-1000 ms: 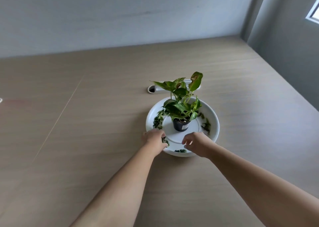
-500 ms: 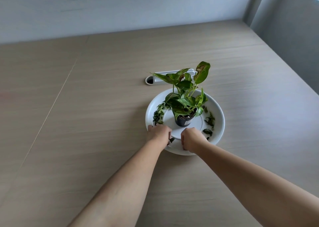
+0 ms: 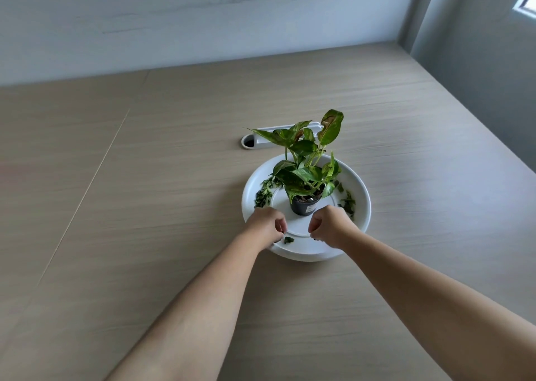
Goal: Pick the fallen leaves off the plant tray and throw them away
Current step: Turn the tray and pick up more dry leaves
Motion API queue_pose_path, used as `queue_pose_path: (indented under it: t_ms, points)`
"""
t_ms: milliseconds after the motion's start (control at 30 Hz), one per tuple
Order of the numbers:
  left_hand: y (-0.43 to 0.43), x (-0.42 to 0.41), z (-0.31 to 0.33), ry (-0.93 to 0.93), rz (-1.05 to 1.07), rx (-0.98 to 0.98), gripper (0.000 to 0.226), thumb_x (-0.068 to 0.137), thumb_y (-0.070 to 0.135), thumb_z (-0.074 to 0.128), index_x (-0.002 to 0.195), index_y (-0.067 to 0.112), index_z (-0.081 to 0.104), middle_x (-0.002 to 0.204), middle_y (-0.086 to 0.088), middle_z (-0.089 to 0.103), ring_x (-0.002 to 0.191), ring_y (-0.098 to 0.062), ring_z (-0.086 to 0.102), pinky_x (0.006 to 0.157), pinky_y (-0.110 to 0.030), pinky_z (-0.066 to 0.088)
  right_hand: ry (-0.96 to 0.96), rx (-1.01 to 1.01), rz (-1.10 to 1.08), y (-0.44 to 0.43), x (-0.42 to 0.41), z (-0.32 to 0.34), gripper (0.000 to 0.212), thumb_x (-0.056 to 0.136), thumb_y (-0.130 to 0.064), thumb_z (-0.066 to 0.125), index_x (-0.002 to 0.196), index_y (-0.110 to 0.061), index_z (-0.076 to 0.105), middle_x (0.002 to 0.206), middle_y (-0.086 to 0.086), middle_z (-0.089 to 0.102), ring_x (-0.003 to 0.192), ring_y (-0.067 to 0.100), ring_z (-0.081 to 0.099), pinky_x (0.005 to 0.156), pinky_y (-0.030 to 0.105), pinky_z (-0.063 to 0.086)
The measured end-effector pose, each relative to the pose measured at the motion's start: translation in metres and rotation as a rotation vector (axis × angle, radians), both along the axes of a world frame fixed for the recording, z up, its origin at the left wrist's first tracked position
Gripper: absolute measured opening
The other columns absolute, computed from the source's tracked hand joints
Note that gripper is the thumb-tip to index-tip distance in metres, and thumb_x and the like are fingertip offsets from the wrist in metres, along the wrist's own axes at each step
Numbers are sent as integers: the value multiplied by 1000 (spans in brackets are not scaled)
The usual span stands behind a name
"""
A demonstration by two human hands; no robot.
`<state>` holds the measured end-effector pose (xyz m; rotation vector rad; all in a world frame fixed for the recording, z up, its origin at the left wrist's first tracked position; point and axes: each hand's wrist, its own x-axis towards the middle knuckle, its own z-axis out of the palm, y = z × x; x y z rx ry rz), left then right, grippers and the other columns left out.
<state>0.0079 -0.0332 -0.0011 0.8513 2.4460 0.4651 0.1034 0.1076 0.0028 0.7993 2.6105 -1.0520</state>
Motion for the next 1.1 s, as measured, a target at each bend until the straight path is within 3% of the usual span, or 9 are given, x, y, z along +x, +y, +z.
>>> queue_pose_path:
  t_ms: [67, 200, 400, 500, 567, 700, 833, 933, 1100]
  points:
    - [4, 6, 1, -20, -104, -62, 20, 81, 1, 65, 97, 11, 71, 94, -8, 71, 81, -18, 62, 70, -25, 49, 16, 2, 5, 0, 2, -1, 15, 72, 7, 61, 74, -4, 72, 58, -2, 60, 62, 14, 57, 51, 19, 46]
    - [11, 10, -1, -2, -239, -177, 36, 85, -5, 54, 108, 17, 69, 112, -11, 67, 99, -29, 64, 84, -34, 54, 38, 0, -28, 5, 5, -3, 13, 72, 6, 65, 74, -5, 72, 66, 3, 65, 62, 13, 57, 54, 20, 48]
    - [13, 10, -10, 98, -262, -152, 28, 82, -4, 52, 92, 13, 71, 101, -12, 70, 91, -30, 66, 78, -35, 55, 58, -7, -65, 9, 10, -8, 14, 72, 7, 63, 76, -2, 72, 77, 11, 71, 68, 17, 58, 50, 18, 44]
    - [13, 9, -15, 79, -219, -100, 24, 81, -4, 52, 88, 7, 72, 96, -11, 72, 90, -28, 67, 78, -32, 54, 57, -16, -73, 10, 12, -8, 13, 74, 6, 62, 78, -2, 72, 79, 11, 71, 68, 17, 57, 41, 14, 41]
    - [11, 6, -15, 56, -138, -20, 20, 82, 0, 57, 88, 7, 74, 95, -9, 74, 91, -24, 68, 79, -27, 53, 56, -30, -88, 12, 14, -8, 12, 75, 5, 63, 79, -3, 72, 76, 8, 68, 69, 17, 58, 45, 17, 47]
    - [-1, -3, -4, -12, 152, 208, 8, 78, 8, 69, 81, 11, 76, 85, -1, 75, 81, -11, 65, 79, -21, 51, 61, -51, -104, 15, 18, -3, 11, 75, 4, 64, 80, -2, 71, 71, 4, 65, 66, 14, 59, 48, 15, 43]
    - [-20, 1, 5, -172, 411, 431, 18, 74, 2, 73, 66, 18, 71, 77, -2, 71, 75, -12, 63, 75, -23, 50, 86, -65, -113, 14, 22, 4, 14, 75, 3, 62, 73, -9, 69, 67, 1, 64, 61, 11, 58, 45, 18, 46]
    - [-23, 20, 13, -190, 435, 452, 21, 73, 2, 75, 64, 20, 70, 79, -6, 72, 75, -14, 64, 78, -29, 53, 112, -70, -97, 14, 34, 13, 12, 76, 2, 63, 75, -8, 70, 70, 3, 65, 61, 11, 57, 38, 15, 43]
    - [16, 85, 30, -171, 303, 408, 16, 74, 5, 76, 66, 18, 71, 66, 2, 68, 65, -10, 63, 64, -22, 52, 192, -30, -149, 42, 100, 30, 12, 73, 3, 63, 74, -5, 71, 71, 6, 66, 65, 18, 58, 42, 18, 44]
